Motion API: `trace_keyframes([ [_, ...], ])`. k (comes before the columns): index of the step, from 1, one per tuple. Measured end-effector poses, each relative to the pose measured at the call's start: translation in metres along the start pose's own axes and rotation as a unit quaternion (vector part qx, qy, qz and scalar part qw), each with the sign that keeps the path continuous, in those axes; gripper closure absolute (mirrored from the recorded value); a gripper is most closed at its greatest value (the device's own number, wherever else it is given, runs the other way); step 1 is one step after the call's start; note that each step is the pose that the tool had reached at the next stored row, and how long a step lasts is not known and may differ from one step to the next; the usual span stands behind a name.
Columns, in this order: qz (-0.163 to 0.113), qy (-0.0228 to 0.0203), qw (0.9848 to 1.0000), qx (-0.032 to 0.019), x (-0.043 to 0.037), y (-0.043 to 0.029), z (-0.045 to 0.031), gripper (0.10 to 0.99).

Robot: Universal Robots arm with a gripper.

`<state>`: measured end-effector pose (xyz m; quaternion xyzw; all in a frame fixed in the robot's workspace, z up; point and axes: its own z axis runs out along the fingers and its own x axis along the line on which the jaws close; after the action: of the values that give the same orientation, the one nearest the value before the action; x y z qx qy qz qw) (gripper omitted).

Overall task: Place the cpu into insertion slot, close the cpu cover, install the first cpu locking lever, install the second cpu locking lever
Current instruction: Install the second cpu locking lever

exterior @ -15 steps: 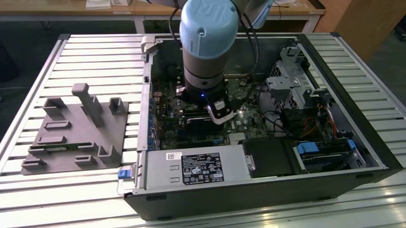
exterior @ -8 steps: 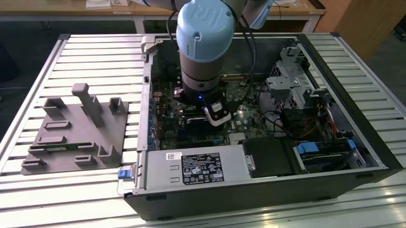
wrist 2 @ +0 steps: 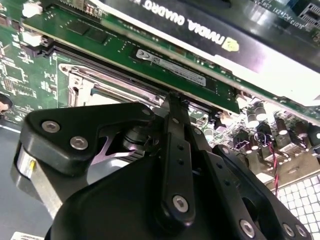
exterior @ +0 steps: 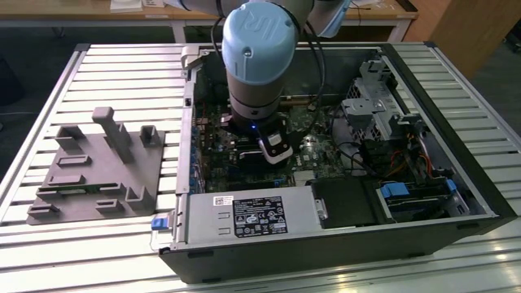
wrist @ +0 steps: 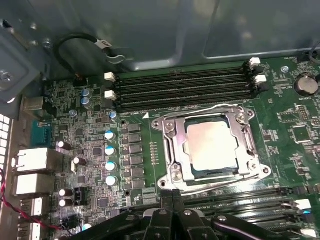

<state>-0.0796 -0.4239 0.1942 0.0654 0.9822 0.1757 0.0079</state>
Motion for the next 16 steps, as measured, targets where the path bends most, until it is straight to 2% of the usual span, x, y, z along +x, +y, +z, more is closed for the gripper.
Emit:
trace_keyframes([
  [6,0.0,0.0008,1.0,-0.0062,0.001,0.0003,0.0037,0.98],
  [16,0.0,0.001,1.0,-0.0077,0.0017,0.005,0.0096,0.98],
])
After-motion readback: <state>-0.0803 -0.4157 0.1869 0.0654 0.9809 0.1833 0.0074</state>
